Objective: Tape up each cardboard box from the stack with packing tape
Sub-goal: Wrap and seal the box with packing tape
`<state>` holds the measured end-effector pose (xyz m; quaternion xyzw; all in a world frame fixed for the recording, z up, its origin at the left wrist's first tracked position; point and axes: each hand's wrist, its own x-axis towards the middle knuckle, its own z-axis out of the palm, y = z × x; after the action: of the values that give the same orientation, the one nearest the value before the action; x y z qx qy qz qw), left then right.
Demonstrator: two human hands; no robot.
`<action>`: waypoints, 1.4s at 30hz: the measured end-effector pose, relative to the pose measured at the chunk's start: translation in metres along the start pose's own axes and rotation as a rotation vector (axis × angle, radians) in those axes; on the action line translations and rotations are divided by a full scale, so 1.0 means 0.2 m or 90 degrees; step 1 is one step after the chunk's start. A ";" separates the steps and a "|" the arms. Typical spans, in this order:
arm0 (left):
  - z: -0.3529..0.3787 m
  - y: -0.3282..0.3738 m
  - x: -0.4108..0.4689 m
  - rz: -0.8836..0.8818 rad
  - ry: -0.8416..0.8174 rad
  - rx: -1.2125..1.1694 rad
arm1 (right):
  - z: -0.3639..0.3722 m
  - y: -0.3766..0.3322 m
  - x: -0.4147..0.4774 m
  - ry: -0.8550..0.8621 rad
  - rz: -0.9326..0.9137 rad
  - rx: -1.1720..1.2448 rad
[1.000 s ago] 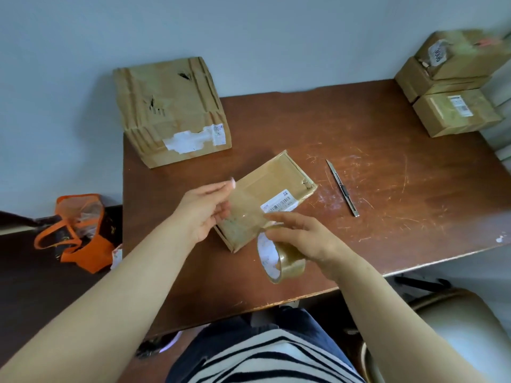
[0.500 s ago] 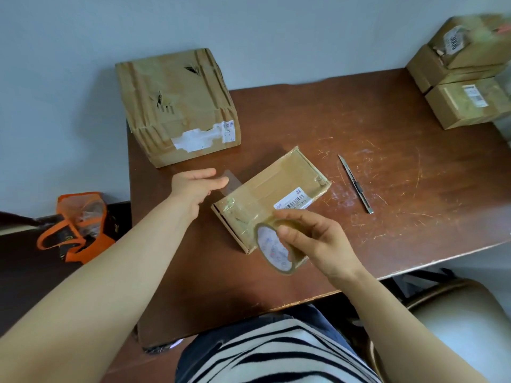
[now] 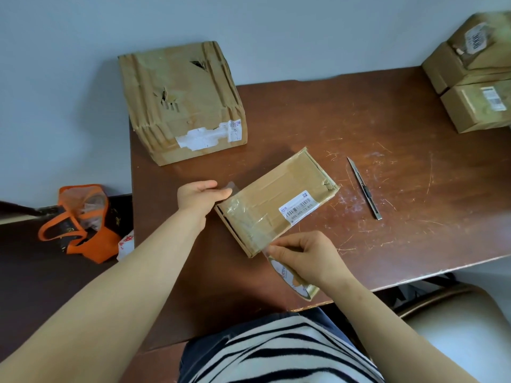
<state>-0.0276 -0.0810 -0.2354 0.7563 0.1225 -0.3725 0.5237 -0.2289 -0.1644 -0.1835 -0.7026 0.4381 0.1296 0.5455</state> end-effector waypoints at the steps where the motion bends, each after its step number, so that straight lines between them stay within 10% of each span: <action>1: 0.00 0.00 0.00 0.002 0.002 0.001 | 0.00 0.00 0.00 -0.002 0.001 -0.005; 12: 0.01 -0.05 0.06 0.041 0.005 0.061 | 0.04 -0.01 0.06 -0.039 0.028 -0.128; 29: 0.07 -0.05 0.03 0.289 0.170 0.617 | 0.08 -0.04 0.20 -0.112 0.040 -0.247; 32: 0.10 -0.07 -0.05 0.455 0.113 0.644 | 0.07 -0.04 0.21 -0.122 0.036 -0.246; 42: 0.15 -0.25 -0.13 0.460 0.047 0.819 | 0.06 -0.05 0.19 -0.108 0.043 -0.207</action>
<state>-0.0876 -0.0803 -0.2581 0.9193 -0.3589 -0.1493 0.0622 -0.1959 -0.1713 -0.2066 -0.7531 0.3867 0.2758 0.4552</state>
